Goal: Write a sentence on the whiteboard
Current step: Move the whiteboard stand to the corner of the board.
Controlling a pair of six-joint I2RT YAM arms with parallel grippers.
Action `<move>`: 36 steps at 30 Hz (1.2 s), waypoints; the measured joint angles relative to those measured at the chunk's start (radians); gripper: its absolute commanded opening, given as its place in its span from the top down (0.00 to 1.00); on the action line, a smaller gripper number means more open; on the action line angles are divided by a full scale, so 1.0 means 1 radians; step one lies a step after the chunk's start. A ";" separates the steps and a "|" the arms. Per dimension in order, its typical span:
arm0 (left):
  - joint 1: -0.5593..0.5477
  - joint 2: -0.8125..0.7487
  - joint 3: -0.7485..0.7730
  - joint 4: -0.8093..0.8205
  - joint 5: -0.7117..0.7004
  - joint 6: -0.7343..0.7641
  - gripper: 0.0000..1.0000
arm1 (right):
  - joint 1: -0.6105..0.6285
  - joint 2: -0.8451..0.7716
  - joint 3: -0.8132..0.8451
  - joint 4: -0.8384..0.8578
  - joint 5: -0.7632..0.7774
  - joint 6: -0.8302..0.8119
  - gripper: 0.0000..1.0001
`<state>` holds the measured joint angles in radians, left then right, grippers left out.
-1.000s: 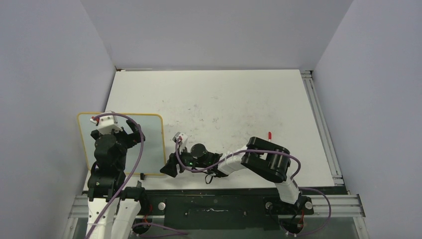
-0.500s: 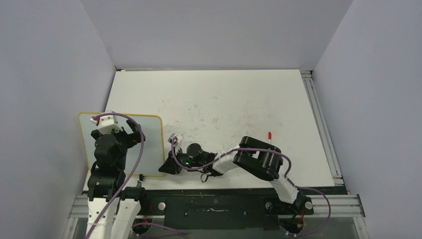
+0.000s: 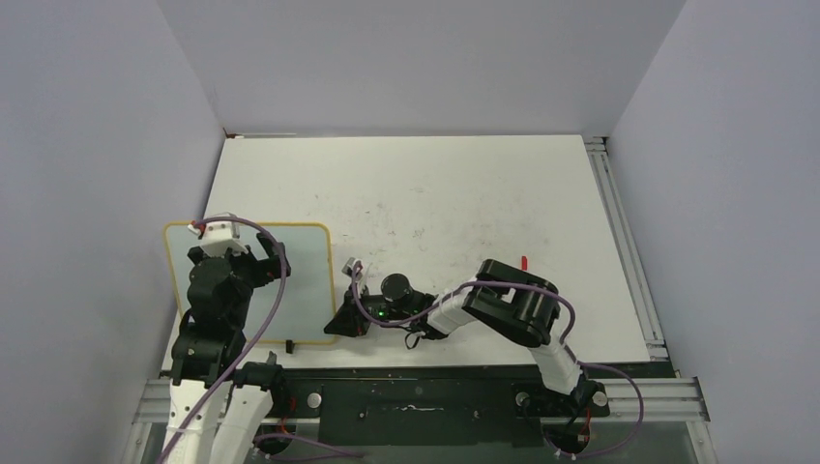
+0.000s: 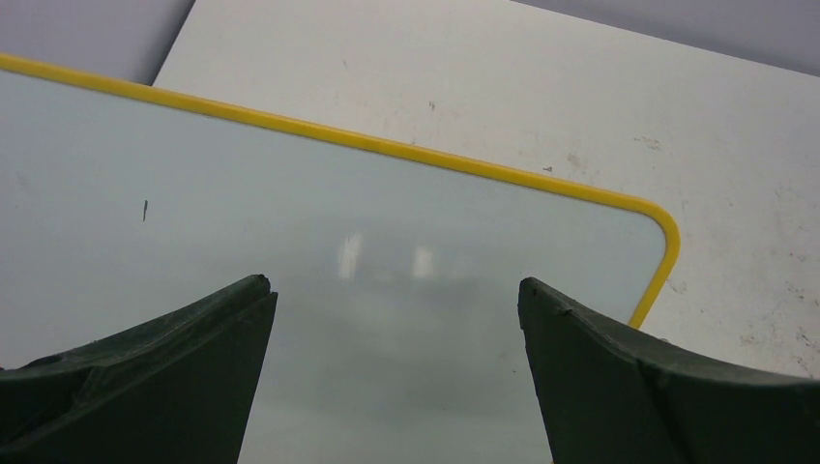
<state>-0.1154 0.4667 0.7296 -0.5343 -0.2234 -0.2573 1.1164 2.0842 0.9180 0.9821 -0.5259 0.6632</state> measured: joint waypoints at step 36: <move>-0.344 0.177 0.133 -0.290 0.034 -0.288 0.17 | -0.090 -0.148 -0.237 0.020 -0.097 -0.089 0.85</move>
<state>-0.4591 0.6441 0.8623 -0.8242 -0.1898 -0.5453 1.0264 1.9358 0.6807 1.0023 -0.6231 0.5747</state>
